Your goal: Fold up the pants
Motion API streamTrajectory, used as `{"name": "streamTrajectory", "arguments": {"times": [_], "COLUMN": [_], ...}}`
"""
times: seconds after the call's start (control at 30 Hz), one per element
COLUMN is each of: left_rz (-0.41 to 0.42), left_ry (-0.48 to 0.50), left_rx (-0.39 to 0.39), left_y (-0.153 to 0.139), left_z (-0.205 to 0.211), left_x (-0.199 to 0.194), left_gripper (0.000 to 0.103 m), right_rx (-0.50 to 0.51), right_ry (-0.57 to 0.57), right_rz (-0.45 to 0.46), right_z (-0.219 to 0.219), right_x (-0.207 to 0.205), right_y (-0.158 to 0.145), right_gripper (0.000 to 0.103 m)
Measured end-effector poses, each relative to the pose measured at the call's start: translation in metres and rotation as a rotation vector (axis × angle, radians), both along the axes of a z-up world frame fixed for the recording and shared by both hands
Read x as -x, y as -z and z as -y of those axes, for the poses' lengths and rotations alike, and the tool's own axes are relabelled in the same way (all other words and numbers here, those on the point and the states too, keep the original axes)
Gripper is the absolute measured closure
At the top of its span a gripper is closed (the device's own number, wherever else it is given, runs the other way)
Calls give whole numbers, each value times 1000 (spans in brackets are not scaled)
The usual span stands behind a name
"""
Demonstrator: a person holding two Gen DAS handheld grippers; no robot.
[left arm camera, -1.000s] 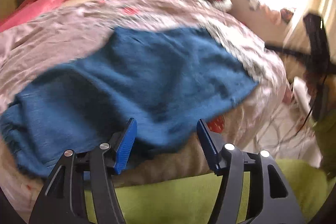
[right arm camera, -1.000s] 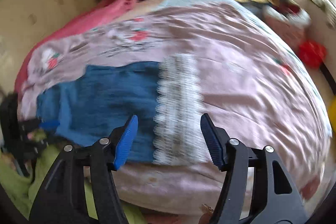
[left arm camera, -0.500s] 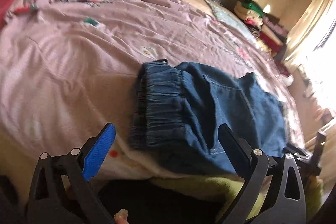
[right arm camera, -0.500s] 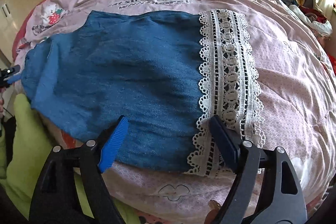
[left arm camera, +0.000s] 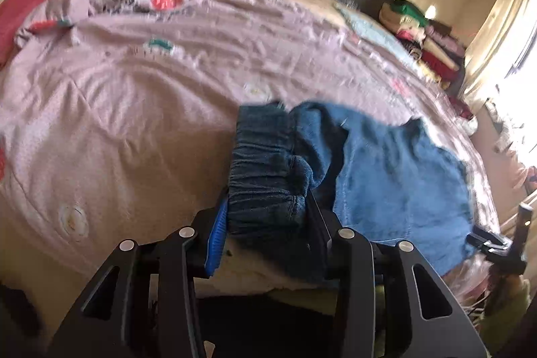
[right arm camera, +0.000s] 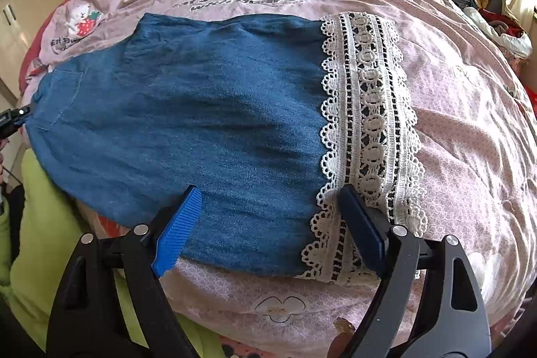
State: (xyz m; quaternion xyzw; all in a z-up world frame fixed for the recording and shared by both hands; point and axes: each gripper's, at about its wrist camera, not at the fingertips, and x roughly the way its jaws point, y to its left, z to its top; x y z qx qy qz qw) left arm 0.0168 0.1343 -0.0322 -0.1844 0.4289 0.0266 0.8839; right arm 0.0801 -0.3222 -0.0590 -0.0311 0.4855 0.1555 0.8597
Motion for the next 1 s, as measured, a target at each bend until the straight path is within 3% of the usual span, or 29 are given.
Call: {"name": "streamTrajectory", "arguments": {"times": [0.13, 0.37, 0.53, 0.7, 0.83, 1.0], "left_rz": [2, 119, 159, 139, 98, 43], "left_ry": [-26, -31, 88, 237, 342, 428], "left_rx": [23, -87, -121, -135, -150, -185], "left_y": [4, -50, -73, -70, -57, -39], "left_z": [-5, 7, 47, 99, 134, 164], "left_x": [0, 15, -8, -50, -90, -134], "left_gripper": [54, 39, 33, 33, 33, 33], "right_rx": [-14, -90, -94, -97, -118, -178], "right_ry": [-5, 22, 56, 93, 93, 82], "right_rz": [2, 78, 139, 161, 127, 43], "right_z": [1, 16, 33, 50, 62, 71], "right_x": [1, 2, -16, -55, -95, -139], "right_y": [0, -27, -46, -52, -45, -18], "right_gripper": [24, 24, 24, 26, 39, 47]}}
